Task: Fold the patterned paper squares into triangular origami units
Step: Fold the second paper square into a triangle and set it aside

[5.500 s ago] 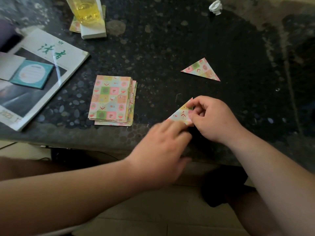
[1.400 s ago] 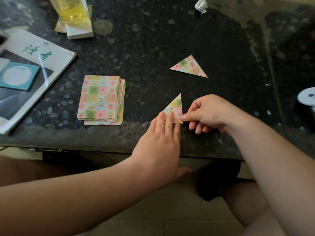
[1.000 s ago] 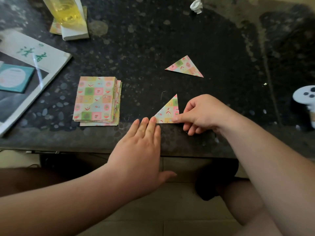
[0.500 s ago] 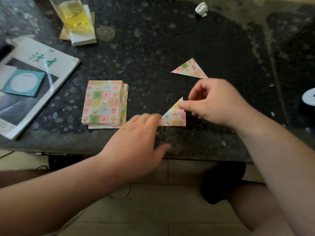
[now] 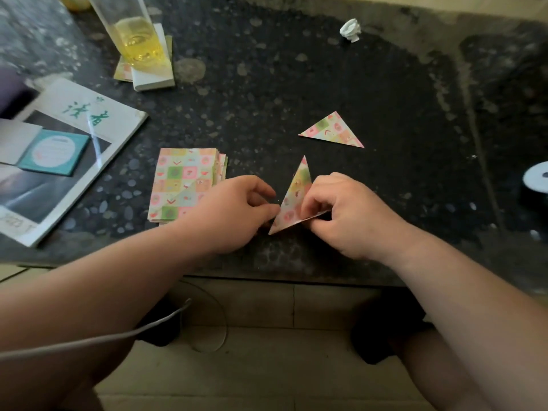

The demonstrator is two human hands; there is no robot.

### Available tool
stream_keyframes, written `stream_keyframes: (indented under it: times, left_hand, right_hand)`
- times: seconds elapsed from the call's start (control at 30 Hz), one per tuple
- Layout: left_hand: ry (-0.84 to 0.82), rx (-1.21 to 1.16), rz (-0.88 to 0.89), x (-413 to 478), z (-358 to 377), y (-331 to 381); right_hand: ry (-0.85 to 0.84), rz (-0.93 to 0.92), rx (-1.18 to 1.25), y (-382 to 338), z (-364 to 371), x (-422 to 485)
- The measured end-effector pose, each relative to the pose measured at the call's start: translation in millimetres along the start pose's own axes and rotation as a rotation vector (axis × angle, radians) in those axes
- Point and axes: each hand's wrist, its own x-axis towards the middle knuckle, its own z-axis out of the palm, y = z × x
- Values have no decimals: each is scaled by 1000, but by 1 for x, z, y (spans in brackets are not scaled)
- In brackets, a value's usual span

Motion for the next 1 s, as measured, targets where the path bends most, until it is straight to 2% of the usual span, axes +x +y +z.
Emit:
stream_keyframes:
  times: [0.13,0.27,0.33,0.63,0.8,1.0]
  left_hand:
    - [-47,-260,-10,-8,-2,12]
    - [-16,-551,-47,-10,1,17]
    - [-3,-613,-56,-8,2,17]
    - [-87,-902,-75,-9,-3,22]
    - [-181,-927,5,-9,-3,17]
    - [-116,-776,63,-6,-1,13]
  right_hand:
    - [178,-138,59,5,-1,-10]
    - [329,-201,47,9,-2,-17]
    - [396,-250,26,8,-2,-21]
    - [480,-331,-39,2,3,-29]
    - [528,-345,-62,0,3,-29]
    - [581,-315,-93,3,1,-27]
